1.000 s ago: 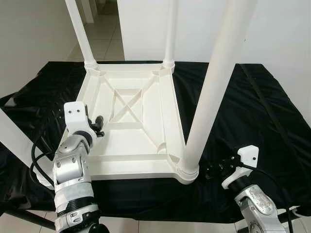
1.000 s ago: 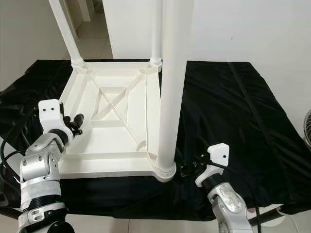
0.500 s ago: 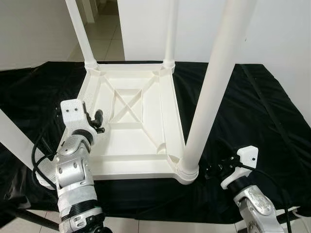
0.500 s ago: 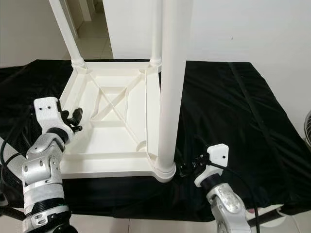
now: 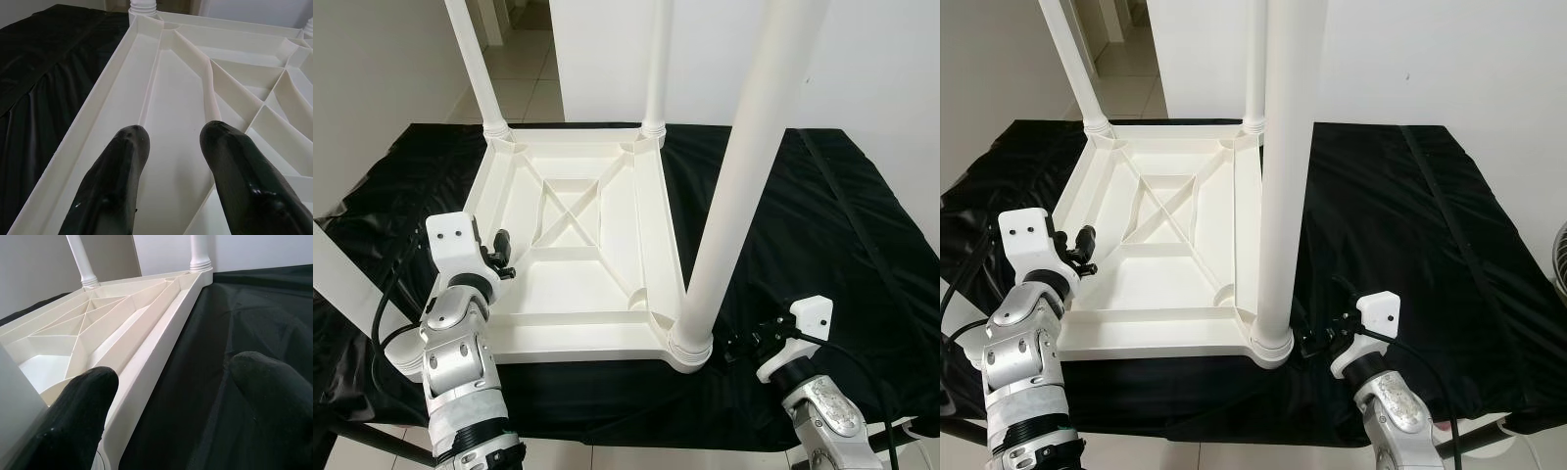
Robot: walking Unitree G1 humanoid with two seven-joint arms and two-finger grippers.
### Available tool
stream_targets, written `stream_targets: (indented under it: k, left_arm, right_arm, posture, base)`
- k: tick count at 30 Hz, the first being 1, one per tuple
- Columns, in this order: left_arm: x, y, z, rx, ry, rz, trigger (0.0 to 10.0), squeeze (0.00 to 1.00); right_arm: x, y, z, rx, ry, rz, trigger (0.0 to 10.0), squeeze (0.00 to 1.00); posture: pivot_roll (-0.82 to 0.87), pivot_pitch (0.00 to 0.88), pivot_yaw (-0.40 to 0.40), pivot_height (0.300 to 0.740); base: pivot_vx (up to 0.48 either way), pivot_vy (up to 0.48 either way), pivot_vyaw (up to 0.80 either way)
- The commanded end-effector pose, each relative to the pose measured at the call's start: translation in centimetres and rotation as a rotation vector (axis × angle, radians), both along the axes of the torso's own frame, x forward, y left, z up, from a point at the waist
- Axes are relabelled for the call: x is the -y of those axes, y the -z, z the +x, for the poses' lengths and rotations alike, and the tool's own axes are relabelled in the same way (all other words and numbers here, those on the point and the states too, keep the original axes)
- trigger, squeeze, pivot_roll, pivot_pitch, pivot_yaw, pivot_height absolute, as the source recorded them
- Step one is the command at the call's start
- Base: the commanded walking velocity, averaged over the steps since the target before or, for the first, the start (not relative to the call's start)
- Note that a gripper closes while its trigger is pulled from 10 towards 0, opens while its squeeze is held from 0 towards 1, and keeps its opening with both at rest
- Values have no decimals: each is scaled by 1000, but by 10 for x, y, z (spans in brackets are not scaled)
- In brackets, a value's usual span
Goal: Building children table
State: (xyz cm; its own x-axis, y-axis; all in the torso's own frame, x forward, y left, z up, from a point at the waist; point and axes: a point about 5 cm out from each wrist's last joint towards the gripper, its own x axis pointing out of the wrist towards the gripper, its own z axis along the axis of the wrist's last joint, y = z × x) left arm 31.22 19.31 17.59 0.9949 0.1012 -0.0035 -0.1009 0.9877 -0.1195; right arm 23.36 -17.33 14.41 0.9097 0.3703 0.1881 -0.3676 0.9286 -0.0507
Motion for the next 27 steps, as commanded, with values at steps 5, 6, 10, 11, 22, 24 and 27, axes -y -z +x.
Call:
stream_targets:
  k: [5,6,10,11,22,24,27]
  left_arm:
    - [12,2,-1,-22,-263,-62,10000,0]
    - [14,1,-1,-16,-243,-56,10000,0]
    - [25,-2,-3,37,-16,-25,10000,0]
    - [28,-3,-5,46,52,2,10000,0]
    - [47,-9,-21,151,473,90,10000,0]
    - [50,-10,-23,165,512,102,10000,0]
    - [61,-8,-42,177,803,134,10000,0]
  right_arm:
    - [-8,3,-1,-21,-31,2,10000,0]
    - [-8,3,-2,-21,-30,2,10000,0]
    - [-9,2,0,-20,-31,5,10000,0]
    - [-9,2,0,-19,-32,5,10000,0]
    - [-9,2,2,-17,-48,1,10000,0]
    - [-9,2,2,-17,-49,0,10000,0]
    - [-6,3,1,-30,-73,-18,10000,0]
  posture:
    - [-5,101,39,740]
    - [-5,101,39,740]
    - [-5,101,39,740]
    - [-1,101,25,740]
    - [7,100,19,740]
    - [7,100,19,740]
    - [10,101,19,740]
  base:
    - [0,0,0]
    - [0,0,0]
    - [0,0,0]
    - [0,0,0]
    - [0,0,0]
    - [0,0,0]
    - [0,0,0]
